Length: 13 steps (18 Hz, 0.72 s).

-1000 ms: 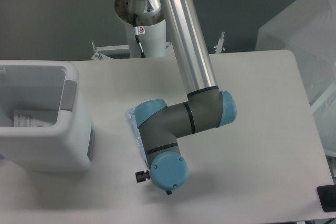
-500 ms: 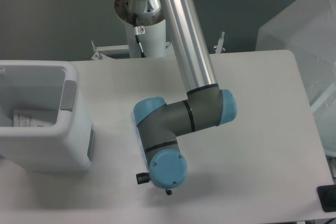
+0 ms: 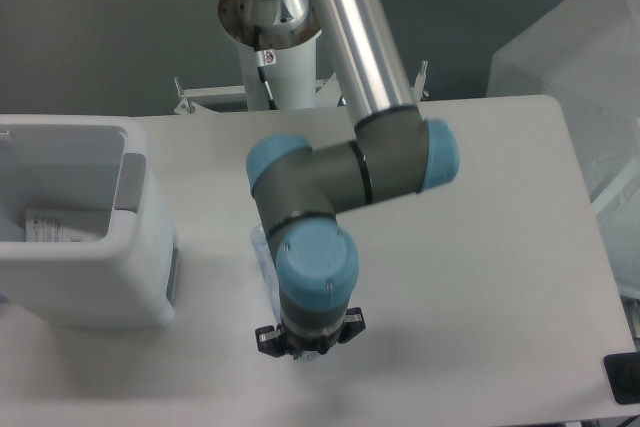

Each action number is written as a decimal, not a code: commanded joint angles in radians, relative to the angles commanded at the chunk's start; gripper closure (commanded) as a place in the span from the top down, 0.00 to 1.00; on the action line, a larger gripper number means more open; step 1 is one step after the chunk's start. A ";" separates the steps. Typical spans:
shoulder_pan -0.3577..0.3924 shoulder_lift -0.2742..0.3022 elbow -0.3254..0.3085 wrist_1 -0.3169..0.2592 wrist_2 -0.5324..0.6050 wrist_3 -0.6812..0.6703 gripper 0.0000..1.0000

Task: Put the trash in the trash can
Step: 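Lower the gripper to the bottle's cap end and close on it, then lift the bottle and carry it over the trash bin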

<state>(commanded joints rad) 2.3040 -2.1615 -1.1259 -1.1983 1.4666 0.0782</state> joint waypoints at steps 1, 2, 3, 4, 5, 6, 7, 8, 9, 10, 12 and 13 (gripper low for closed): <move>0.008 0.018 0.000 0.025 -0.012 0.000 0.14; 0.015 0.035 0.000 0.048 -0.026 0.000 0.14; 0.018 0.055 0.000 0.072 -0.043 0.000 0.14; 0.021 0.072 0.000 0.100 -0.063 0.000 0.14; 0.023 0.094 0.000 0.121 -0.075 0.002 0.14; 0.023 0.113 0.000 0.147 -0.087 0.000 0.14; 0.023 0.136 0.002 0.166 -0.103 0.000 0.14; 0.023 0.158 0.002 0.181 -0.127 0.000 0.14; 0.023 0.182 0.002 0.190 -0.159 0.000 0.14; 0.023 0.205 0.002 0.192 -0.192 0.000 0.14; 0.037 0.242 0.003 0.192 -0.256 0.000 0.14; 0.044 0.264 0.003 0.192 -0.290 0.002 0.14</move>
<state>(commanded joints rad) 2.3484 -1.8978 -1.1229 -1.0063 1.1769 0.0798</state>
